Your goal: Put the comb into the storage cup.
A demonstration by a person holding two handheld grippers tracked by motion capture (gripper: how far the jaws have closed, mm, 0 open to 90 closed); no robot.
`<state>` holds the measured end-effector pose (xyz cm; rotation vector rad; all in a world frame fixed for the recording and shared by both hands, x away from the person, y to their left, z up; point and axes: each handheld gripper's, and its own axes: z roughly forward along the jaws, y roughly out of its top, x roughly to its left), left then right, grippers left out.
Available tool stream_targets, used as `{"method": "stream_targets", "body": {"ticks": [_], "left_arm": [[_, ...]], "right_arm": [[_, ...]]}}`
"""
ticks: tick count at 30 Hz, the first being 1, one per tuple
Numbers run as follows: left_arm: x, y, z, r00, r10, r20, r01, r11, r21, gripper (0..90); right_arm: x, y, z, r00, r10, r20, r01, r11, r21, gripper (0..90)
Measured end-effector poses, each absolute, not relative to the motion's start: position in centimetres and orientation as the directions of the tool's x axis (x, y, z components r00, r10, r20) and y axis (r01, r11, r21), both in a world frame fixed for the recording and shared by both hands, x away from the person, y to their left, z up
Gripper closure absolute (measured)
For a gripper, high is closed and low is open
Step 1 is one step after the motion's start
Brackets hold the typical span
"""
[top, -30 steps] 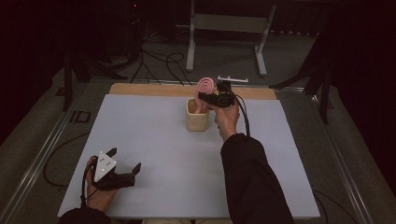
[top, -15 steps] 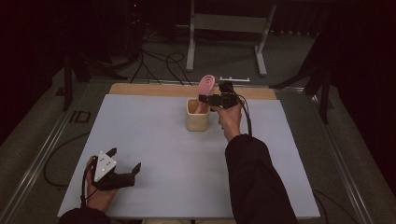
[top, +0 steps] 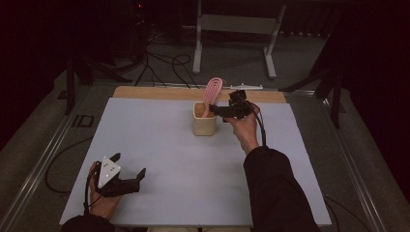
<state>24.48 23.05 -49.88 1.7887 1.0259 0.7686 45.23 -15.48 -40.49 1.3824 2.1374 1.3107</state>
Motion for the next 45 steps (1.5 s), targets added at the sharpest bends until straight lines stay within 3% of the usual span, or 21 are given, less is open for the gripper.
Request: {"method": "stream_targets", "body": {"ticks": [25,45], "left_arm": [[24.6,23.5,-49.8,0.424,0.903,0.066,0.332,-0.223,0.917,0.2],[24.6,24.3,-48.6,0.398,0.915,0.065,0.309,-0.2,0.93,0.2]], "right_arm": [[38.9,-18.1,-41.2,-0.565,0.825,0.023,0.453,0.286,0.845,9.0],[32.6,-23.5,-44.3,-0.546,0.836,0.048,0.436,0.234,0.869,8.7]]}}
